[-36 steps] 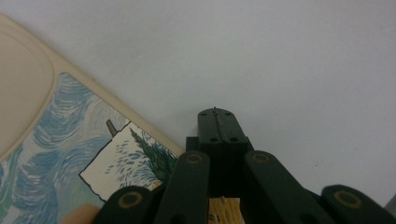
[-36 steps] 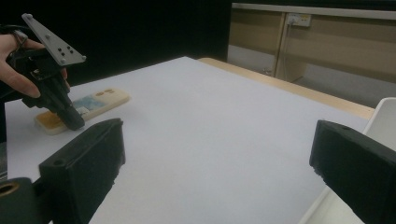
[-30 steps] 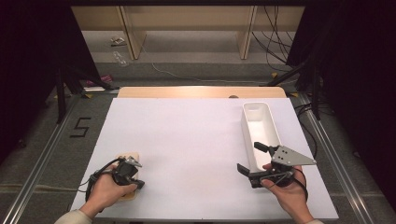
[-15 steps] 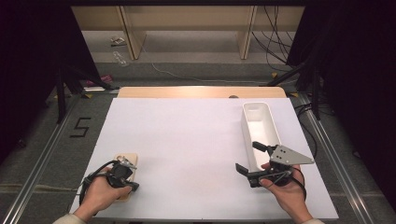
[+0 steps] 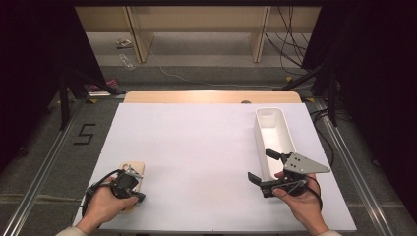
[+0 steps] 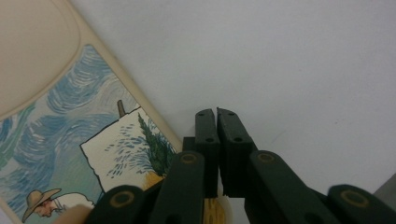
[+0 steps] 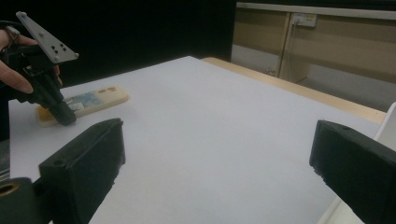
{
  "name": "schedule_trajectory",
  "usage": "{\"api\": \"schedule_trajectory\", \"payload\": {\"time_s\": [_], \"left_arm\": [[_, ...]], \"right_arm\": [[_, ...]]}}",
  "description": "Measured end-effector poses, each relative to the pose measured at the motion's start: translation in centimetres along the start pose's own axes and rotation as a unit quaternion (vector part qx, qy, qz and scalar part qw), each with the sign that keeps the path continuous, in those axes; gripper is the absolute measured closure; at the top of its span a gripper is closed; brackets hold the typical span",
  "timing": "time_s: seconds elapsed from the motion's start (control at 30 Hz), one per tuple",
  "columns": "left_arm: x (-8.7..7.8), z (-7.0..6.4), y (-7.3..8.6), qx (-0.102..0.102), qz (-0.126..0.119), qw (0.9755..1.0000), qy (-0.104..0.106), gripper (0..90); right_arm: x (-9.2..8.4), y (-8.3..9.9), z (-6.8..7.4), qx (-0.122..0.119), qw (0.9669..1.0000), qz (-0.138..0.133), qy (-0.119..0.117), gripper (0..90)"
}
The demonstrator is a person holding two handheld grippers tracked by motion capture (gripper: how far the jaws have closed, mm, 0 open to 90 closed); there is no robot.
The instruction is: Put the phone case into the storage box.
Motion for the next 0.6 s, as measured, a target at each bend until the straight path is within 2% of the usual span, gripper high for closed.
{"api": "schedule_trajectory", "payload": {"time_s": [0.1,0.13,0.3,0.4,0.47,0.53,0.57,0.6], "left_arm": [[-0.1,-0.3,-0.2,0.005,-0.007,0.9999,0.006,79.4],[-0.3,-0.4,-0.4,0.007,-0.016,0.9998,0.006,77.1],[-1.3,-0.9,-1.2,-0.02,-0.053,0.9984,0.002,61.2],[-1.8,-0.8,-1.5,-0.037,-0.069,0.9967,-0.022,47.8],[-2.1,-0.6,-1.6,-0.051,-0.072,0.9949,-0.048,33.0],[-2.3,-0.2,-1.6,-0.063,-0.071,0.9921,-0.082,17.6],[-2.4,0.1,-1.5,-0.072,-0.074,0.9895,-0.101,12.8],[-2.4,0.1,-1.5,-0.072,-0.074,0.9895,-0.101,10.2]], "right_arm": [[0.0,0.0,0.0,0.0,1.0,0.001,0.0,4.2],[0.0,0.0,0.0,0.0,1.0,0.001,-0.001,4.2],[0.0,0.0,0.0,0.0,1.0,0.001,-0.001,4.2],[0.0,0.0,0.0,-0.001,1.0,0.0,-0.001,4.2],[0.0,0.0,0.0,0.0,1.0,0.0,-0.001,4.2],[0.0,0.0,0.0,0.0,1.0,0.0,-0.001,4.2],[0.0,0.0,0.0,0.0,1.0,0.001,-0.001,4.2],[0.0,0.0,0.0,0.0,1.0,0.001,-0.001,4.2]]}}
Point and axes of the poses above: each handheld gripper's, and its own axes: x roughly forward along the jaws, y roughly out of its underside, z roughly to its left, the point moved 1 cm from there along x, roughly forward along the jaws, and after that the axes turned 10 degrees about -z, right-handed, at the moved point
